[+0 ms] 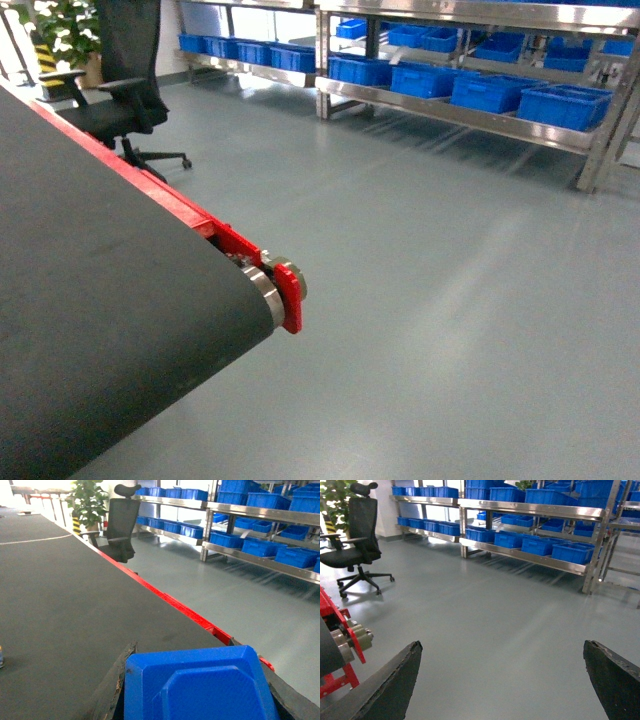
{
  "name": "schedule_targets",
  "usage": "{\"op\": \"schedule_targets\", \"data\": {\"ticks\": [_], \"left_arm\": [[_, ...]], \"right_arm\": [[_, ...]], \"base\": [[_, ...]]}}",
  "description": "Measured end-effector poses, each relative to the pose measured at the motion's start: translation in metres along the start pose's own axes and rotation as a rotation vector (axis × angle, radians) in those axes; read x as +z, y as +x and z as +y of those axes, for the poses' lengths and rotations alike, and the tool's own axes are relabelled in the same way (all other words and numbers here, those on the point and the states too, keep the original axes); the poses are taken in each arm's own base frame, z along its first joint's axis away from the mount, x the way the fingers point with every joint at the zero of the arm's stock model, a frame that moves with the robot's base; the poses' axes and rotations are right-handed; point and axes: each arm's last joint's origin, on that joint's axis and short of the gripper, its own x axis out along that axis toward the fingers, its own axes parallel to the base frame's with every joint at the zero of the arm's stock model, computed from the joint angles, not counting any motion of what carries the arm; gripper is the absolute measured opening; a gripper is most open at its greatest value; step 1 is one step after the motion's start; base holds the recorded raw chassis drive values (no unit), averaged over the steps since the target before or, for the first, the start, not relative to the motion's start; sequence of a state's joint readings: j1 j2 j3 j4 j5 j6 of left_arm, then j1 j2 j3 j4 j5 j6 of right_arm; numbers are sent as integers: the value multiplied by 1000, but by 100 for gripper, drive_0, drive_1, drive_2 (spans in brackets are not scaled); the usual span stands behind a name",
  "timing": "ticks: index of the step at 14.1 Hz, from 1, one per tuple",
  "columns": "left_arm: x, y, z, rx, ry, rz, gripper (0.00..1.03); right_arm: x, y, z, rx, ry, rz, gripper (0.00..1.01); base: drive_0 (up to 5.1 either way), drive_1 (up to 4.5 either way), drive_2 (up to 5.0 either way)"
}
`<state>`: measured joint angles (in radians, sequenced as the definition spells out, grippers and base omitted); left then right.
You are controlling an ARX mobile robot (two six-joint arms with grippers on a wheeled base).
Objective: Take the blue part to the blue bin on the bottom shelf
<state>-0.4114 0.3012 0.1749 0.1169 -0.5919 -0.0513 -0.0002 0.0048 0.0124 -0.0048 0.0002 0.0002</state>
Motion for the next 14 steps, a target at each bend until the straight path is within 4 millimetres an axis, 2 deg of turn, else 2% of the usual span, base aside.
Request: {"op": "schedule_targets", "data": {"ticks": [14], "left_arm": [[0,0,0,0,0,0,44]], "right_arm": [[0,0,0,0,0,0,98]], "base": [[-159,-159,-159]]}}
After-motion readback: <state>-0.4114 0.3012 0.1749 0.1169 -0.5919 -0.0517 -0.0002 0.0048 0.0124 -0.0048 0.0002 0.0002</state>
